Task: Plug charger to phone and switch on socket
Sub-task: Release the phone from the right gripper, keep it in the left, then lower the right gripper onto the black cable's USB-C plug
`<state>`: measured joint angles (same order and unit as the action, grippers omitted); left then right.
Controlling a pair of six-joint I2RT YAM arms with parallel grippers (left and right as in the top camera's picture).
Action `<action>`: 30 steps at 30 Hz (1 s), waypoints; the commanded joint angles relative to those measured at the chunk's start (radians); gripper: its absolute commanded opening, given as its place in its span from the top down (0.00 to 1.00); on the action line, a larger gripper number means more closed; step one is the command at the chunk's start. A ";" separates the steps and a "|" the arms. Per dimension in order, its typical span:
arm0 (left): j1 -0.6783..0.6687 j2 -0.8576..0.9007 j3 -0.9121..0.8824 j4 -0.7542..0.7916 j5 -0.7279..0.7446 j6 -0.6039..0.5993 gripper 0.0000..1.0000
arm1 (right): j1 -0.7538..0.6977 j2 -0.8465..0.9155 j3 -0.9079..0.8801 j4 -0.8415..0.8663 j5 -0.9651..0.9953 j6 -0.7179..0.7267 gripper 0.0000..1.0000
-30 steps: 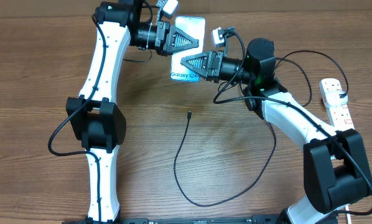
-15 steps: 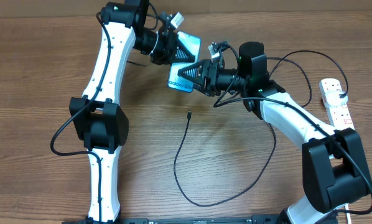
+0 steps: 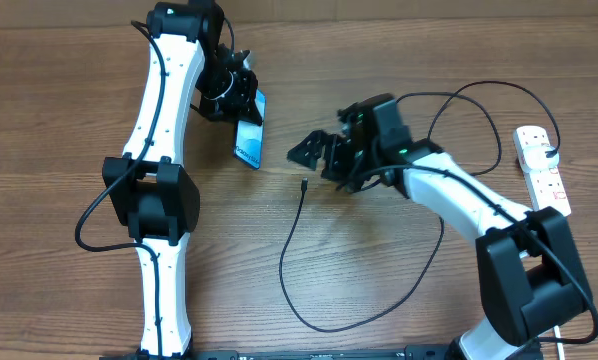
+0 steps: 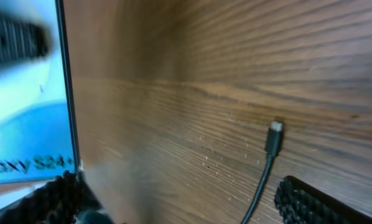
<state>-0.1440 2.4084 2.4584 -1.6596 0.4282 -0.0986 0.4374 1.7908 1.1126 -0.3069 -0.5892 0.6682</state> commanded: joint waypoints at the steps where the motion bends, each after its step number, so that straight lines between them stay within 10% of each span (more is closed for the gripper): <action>1: -0.006 -0.023 0.011 -0.005 -0.055 -0.015 0.96 | 0.055 0.000 0.006 -0.018 0.151 0.020 0.24; 10: -0.006 -0.018 0.011 -0.005 -0.099 -0.019 0.96 | 0.211 0.005 0.006 -0.093 0.752 0.094 0.86; 30: -0.007 -0.013 0.011 0.008 -0.095 -0.022 0.96 | 0.237 0.147 0.006 -0.015 0.681 0.090 0.78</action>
<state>-0.1440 2.4084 2.4584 -1.6520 0.3279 -0.1059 0.6731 1.9182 1.1126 -0.3321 0.1226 0.7589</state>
